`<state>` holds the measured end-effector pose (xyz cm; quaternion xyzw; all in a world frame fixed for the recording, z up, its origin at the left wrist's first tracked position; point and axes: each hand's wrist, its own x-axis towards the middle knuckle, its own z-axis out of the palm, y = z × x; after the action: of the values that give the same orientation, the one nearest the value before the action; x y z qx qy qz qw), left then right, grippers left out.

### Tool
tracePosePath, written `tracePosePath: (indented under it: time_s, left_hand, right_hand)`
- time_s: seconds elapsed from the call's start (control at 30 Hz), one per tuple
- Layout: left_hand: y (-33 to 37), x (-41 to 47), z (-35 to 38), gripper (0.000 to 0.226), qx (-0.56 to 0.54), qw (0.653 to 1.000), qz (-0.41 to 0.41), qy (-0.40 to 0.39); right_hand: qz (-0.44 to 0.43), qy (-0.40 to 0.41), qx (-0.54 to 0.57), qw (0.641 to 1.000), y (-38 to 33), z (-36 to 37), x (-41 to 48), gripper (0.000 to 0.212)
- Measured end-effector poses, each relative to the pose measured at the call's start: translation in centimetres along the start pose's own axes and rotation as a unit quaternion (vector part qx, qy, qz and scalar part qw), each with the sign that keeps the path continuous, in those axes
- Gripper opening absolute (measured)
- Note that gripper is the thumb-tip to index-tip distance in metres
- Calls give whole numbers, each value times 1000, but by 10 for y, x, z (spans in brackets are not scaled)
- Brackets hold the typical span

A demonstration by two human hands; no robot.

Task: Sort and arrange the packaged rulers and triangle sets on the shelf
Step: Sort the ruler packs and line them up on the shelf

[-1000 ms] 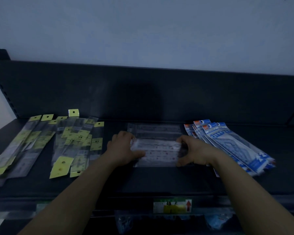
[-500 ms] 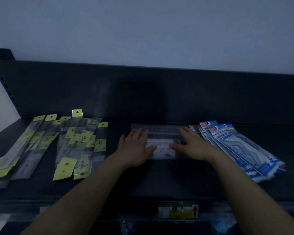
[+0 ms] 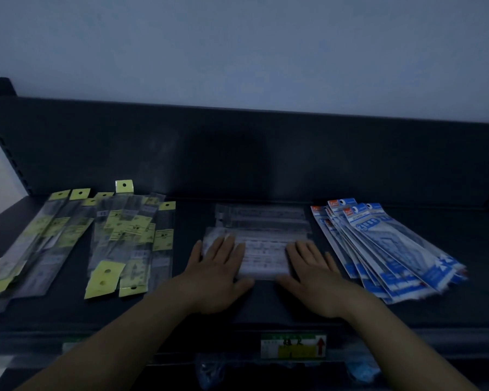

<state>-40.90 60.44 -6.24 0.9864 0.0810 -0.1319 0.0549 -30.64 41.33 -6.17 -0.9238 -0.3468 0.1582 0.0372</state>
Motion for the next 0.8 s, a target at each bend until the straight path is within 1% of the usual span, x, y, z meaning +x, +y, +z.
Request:
tracePosePath:
  time_s: [0.07,0.17,0.2,0.23,0.3,0.4,0.5,0.57,0.67,0.73,0.8]
  left_hand:
    - [-6,2,-2,72,-28,1000,-4,4]
    - [-18,23,-17,68,-105,989,-46,93]
    - [-23,31,-22,68,-133,982,-67,113]
    - [-26,39,-25,68,-147,979,-82,119]
    - [-29,50,-22,70,-142,980,-95,100]
    - [-25,60,-10,72,-106,989,-82,69]
    - [-22,57,-11,71,-101,991,-61,66]
    - [-22,50,-16,71,-97,989,-72,80]
    - [-16,36,-16,71,-45,987,-94,119]
    - [-8,28,-10,70,-18,994,-69,87]
    - [-6,25,-3,68,-30,997,-59,45]
  right_hand:
    - [-3,12,24,1000,4,-3,2,73]
    - [6,104,139,985,10,-21,19,62]
    - [15,120,172,978,14,-27,27,60]
    - [23,123,194,973,16,-31,34,59]
    - [32,115,210,970,19,-30,47,58]
    - [28,103,205,973,15,-21,60,57]
    - [23,91,200,975,13,-21,59,61]
    - [32,116,172,978,15,-21,58,64]
    - [29,138,87,986,11,-17,55,65]
    - [17,108,43,993,7,-11,49,66]
    - [22,79,20,996,5,-4,40,68]
